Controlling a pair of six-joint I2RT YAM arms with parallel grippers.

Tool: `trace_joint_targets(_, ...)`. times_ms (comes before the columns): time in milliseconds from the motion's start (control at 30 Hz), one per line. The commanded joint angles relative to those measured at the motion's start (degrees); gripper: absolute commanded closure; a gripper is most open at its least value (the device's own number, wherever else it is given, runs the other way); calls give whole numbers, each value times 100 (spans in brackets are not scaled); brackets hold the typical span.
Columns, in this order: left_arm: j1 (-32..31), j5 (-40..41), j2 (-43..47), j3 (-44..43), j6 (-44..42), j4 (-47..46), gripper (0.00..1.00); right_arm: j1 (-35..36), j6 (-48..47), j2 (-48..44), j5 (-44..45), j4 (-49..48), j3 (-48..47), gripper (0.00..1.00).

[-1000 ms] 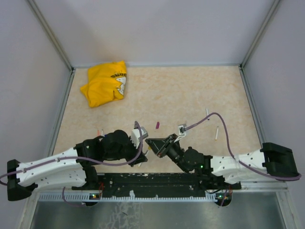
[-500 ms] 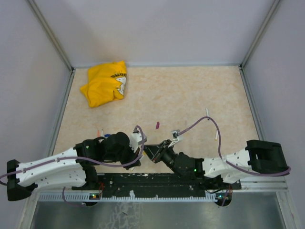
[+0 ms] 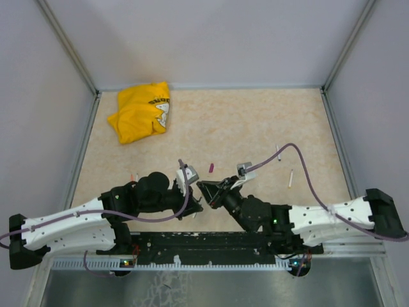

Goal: Insert the pens into the pen caps
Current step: Press the pen cap onto the pen.

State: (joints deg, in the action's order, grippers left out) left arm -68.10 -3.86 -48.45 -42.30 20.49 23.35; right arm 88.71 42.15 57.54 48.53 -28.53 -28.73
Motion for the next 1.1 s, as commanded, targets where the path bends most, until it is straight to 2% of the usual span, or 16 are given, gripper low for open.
trace_joint_targets(0,238,793,142,-714,-26,-4247,100,604,-729,-377,-1236,2358,-545,100)
trace_joint_targets(200,237,548,105,-686,-17,-4295,100,492,-1389,-1205,-847,3151,-1058,100)
trace_joint_targets(333,235,343,-31,-780,-49,-4175,100,490,-1696,-1438,-610,3517,-1417,100)
trace_joint_targets(667,235,-96,-402,-851,3,-3888,100,490,-2400,-1341,-537,3231,-1981,96)
trace_joint_targets(1067,235,64,-215,-650,13,-3752,100,488,-2611,-1726,-705,2936,-1634,81)
